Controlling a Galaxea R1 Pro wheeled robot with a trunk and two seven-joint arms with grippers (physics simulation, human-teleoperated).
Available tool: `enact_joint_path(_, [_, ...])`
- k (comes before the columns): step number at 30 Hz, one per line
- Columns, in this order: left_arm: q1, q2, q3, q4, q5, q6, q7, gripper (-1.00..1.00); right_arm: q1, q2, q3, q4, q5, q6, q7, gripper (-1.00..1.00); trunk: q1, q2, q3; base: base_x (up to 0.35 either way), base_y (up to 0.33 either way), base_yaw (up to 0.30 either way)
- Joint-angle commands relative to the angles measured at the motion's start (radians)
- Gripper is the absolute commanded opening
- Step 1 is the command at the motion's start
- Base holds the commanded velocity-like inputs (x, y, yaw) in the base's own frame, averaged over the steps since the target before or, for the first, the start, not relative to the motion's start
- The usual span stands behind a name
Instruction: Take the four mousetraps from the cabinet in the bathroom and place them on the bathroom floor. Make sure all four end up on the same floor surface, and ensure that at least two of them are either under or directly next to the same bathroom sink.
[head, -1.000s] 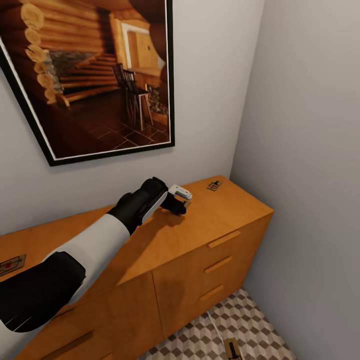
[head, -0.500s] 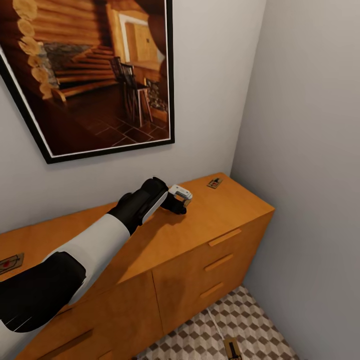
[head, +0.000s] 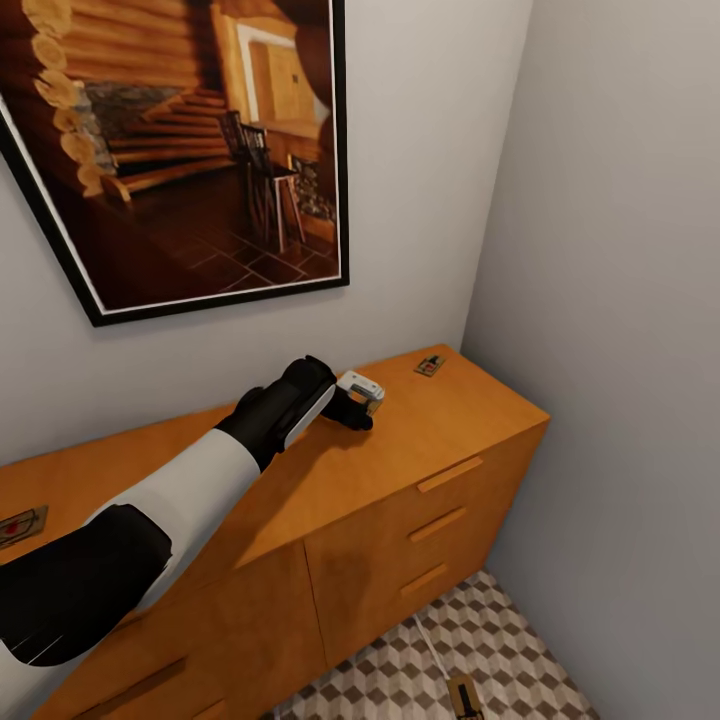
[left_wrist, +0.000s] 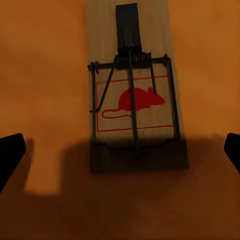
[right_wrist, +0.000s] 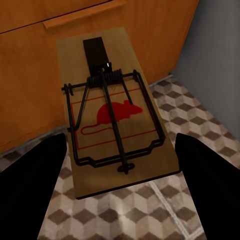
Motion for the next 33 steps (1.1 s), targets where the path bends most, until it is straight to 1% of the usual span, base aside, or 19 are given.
enact_joint_path(1, [0.002,0.0,-0.002,-0.001,0.003,0.003,0.0,1.0,-0.001,0.0,0.008,0.0,-0.001,-0.002,-0.008,-1.0,0.0,-0.001,-0.002,0.0,0.0,0.0])
enact_joint_path(12, [0.011,0.0,-0.002,-0.001,0.003,0.003,0.0,1.0,-0.001,0.0,0.008,0.001,-0.001,-0.002,-0.008,-1.0,0.0,-0.001,-0.016,0.0,0.0,0.0])
enact_joint_path(27, [0.017,0.0,-0.002,-0.001,0.003,0.003,0.0,1.0,-0.001,0.0,0.008,0.001,-0.001,-0.002,-0.008,-1.0,0.0,-0.001,-0.018,0.0,0.0,0.0])
enact_joint_path(28, [0.017,0.0,-0.003,-0.002,0.003,0.003,0.0,-1.0,-0.001,0.0,0.008,0.001,-0.001,-0.002,-0.008,-1.0,0.0,-0.001,-0.018,0.0,0.0,0.0])
enact_joint_path(33, [0.017,0.0,-0.003,0.001,0.003,-0.016,0.0,-1.0,-0.001,0.0,0.008,0.001,-0.001,-0.002,-0.008,-1.0,0.0,-0.001,-0.018,0.0,0.0,0.0])
